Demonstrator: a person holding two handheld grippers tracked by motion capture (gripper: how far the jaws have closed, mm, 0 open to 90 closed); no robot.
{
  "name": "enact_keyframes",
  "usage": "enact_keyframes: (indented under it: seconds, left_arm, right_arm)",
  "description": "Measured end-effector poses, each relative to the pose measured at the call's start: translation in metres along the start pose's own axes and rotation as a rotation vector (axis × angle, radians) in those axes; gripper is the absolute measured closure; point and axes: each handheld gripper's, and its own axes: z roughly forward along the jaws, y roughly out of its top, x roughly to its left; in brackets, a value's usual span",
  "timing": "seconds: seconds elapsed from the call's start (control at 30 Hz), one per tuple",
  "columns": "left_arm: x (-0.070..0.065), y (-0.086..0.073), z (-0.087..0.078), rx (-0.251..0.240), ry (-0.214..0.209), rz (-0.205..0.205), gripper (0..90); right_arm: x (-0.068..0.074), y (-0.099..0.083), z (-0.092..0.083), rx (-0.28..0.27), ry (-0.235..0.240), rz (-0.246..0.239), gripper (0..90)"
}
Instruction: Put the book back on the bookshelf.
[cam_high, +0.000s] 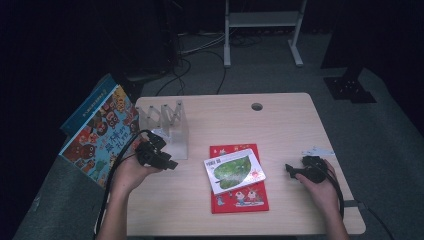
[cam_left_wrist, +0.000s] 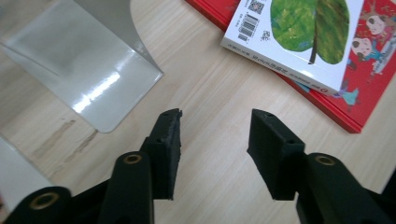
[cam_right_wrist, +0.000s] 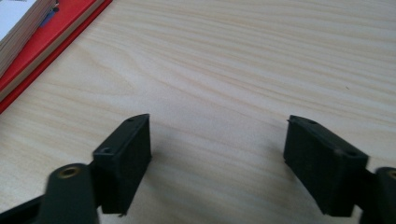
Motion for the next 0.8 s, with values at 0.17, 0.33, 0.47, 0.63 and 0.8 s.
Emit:
enact_keyframes:
  seconds: [0.17,0.33,0.47,0.63,0.8]
  left_arm:
    - [-0.007,-0.002,0.022,-0.008,0.003,0.026,44.8]
    - [-0.01,-0.007,0.038,-0.03,-0.027,0.025,41.8]
    - [-0.01,-0.008,0.045,-0.02,-0.045,0.033,40.7]
    - [-0.01,-0.012,0.046,-0.042,-0.049,0.03,39.5]
    - [-0.009,-0.016,0.05,-0.044,-0.059,0.031,39.0]
  right_arm:
    - [0.002,0.001,-0.008,-0.014,0.009,0.003,27.8]
    - [0.009,0.004,-0.016,-0.03,0.047,0.007,29.6]
    - [0.017,0.007,-0.019,-0.043,0.079,0.007,30.6]
    - [0.035,0.012,-0.019,-0.047,0.114,-0.009,31.6]
    - [0.053,0.019,-0.015,-0.048,0.156,-0.03,32.5]
